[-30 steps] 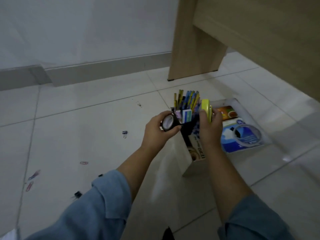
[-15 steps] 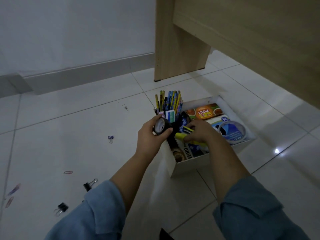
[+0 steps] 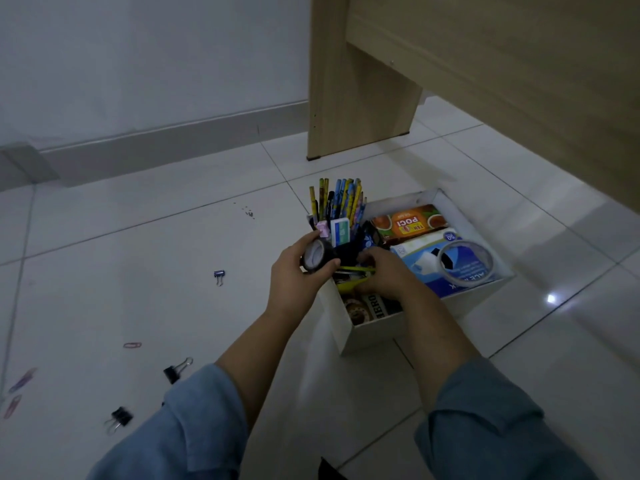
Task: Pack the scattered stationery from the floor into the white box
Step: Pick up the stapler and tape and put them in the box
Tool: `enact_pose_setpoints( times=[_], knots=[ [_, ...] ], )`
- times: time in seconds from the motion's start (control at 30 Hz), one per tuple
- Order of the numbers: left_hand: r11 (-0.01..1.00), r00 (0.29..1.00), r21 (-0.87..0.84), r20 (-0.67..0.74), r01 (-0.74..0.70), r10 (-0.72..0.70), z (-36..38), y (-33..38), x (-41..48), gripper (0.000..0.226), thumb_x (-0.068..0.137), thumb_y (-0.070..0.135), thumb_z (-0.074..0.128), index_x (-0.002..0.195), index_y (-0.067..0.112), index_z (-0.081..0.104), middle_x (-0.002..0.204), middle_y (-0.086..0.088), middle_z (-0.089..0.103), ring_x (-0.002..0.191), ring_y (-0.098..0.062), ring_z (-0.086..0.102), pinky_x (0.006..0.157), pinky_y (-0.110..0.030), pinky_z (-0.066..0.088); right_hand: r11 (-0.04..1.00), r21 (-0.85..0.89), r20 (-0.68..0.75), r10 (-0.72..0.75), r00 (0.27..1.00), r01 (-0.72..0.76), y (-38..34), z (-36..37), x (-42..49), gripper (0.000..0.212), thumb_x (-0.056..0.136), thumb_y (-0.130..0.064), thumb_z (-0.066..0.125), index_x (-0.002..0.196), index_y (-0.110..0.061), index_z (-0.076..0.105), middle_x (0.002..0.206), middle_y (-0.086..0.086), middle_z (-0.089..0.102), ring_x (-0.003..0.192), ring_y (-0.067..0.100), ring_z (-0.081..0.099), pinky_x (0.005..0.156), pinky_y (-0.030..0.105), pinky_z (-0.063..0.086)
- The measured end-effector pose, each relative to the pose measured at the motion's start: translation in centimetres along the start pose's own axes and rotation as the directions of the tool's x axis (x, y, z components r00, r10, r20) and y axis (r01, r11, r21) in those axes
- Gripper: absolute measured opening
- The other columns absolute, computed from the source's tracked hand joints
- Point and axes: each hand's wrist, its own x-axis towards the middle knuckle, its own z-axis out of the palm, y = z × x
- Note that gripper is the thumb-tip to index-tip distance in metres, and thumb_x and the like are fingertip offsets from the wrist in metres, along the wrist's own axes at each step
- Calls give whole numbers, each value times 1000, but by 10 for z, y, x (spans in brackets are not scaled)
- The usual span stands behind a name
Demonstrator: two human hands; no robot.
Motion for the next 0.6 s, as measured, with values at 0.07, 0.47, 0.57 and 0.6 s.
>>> enact_pose_setpoints(
  times=[0.07,0.47,0.57,0.6],
  knots=[
    [1000,1000,-11,2,-8,8,-1,-1,0,53,77,25,75,126,22,56,119,1,63,104,-10,58,91,-27,51,1000,8,-39,-5,999,5,6,-2,1,59,69,-11,80,123,-10,57,130,12,53,116,26,53,91,30,43],
    [987,988,121,126,-106,90,6,3,4,66,75,21,75,135,19,48,122,-9,57,111,-19,53,96,-33,49,736,663,58,131,990,-136,-4,-25,-9,40,76,-42,73,105,-14,68,105,7,72,98,22,68,72,33,58],
    [959,968,190,178,-210,176,14,10,2,65,77,19,73,136,19,47,127,-8,56,117,-20,52,97,-24,43,704,693,204,18,979,-157,-8,-33,-17,53,62,-50,78,102,-16,69,97,5,76,88,21,73,68,29,59],
    [944,957,212,198,-253,212,17,12,1,65,77,20,73,137,19,46,129,-7,55,118,-20,52,97,-23,43,707,693,208,-9,978,-141,-8,-33,-18,49,64,-46,77,103,-16,70,98,5,75,88,21,73,69,28,59]
  ],
)
